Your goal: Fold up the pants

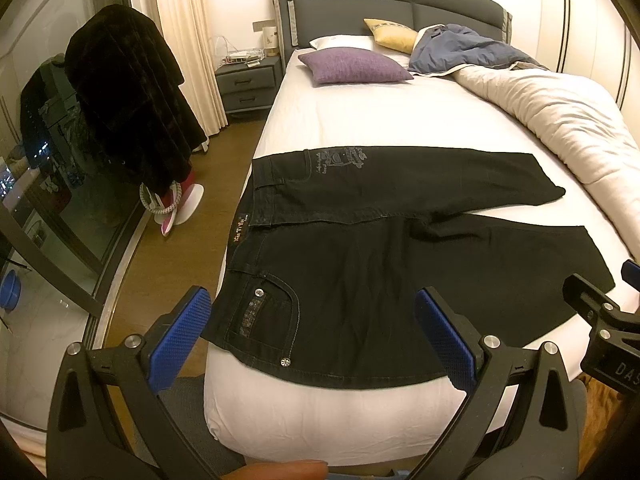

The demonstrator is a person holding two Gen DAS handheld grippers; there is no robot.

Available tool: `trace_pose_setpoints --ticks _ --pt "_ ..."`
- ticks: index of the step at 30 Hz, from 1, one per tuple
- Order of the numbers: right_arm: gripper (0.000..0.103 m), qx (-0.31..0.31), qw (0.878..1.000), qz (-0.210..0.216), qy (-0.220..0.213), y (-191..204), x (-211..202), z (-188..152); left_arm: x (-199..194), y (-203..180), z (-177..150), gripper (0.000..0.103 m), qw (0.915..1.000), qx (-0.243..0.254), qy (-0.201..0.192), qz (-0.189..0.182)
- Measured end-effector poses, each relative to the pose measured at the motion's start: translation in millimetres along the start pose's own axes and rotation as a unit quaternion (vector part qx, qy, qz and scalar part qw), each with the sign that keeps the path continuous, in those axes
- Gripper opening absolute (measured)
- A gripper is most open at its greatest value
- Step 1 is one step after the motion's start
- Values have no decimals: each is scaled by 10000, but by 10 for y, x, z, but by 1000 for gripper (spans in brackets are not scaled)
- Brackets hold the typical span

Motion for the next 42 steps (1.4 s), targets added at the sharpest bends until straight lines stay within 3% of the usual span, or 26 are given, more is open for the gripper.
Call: trace_pose_setpoints --ticks 42 --pt "103 -7 9999 75 102 117 33 -67 40 -41 -73 103 10000 36 75 -24"
Point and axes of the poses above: each gripper's, at about its wrist camera, not at the fingertips, and x roughly the way its jaws point, y to its left, z to its top, the point moved 10 cm from there along x, roughly the way its jaws point, and after that the axes turned 3 degrees about x, right-handed, at the moved point
